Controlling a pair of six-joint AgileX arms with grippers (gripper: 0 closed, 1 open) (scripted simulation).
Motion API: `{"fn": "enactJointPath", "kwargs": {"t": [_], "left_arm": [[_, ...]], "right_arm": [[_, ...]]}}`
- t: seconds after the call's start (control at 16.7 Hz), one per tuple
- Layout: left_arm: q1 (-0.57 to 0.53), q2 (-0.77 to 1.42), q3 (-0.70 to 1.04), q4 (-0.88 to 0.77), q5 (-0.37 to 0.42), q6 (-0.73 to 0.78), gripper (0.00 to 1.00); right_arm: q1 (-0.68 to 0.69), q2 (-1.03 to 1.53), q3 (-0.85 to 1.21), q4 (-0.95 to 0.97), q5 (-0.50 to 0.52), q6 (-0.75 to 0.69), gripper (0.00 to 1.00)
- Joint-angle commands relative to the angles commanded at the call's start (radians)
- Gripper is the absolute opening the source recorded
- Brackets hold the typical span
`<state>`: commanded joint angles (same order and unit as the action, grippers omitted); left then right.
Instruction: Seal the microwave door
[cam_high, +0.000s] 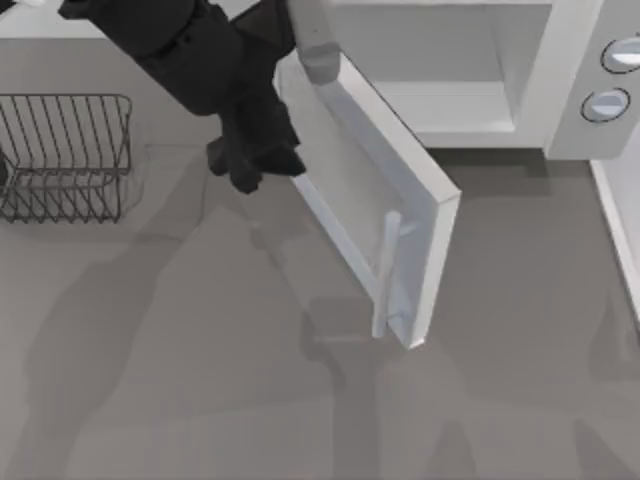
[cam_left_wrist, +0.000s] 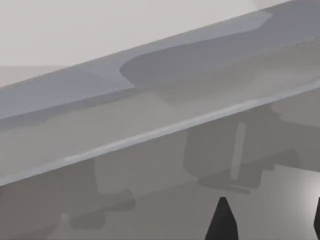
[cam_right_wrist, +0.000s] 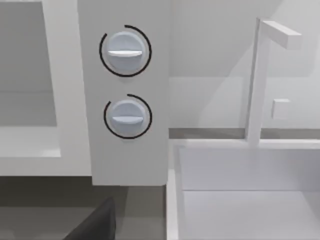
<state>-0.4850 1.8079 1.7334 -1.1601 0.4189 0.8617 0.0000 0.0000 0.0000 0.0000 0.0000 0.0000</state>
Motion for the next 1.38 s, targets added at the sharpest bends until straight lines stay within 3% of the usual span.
{"fn": "enactJointPath", "kwargs": {"t": [0.12,0.18,1.38], "left_arm": [[0.000,0.000,0.000,0.000,0.000,0.000,0.02],[0.000,0.000,0.000,0.000,0.000,0.000,0.00],[-0.055,0.039,0.048,0.014,-0.020,-0.061,0.00]], "right_arm": [[0.000,0.000,0.000,0.000,0.000,0.000,1.00],[0.000,0.000,0.000,0.000,0.000,0.000,1.00],[0.000,0.000,0.000,0.000,0.000,0.000,1.00]]}}
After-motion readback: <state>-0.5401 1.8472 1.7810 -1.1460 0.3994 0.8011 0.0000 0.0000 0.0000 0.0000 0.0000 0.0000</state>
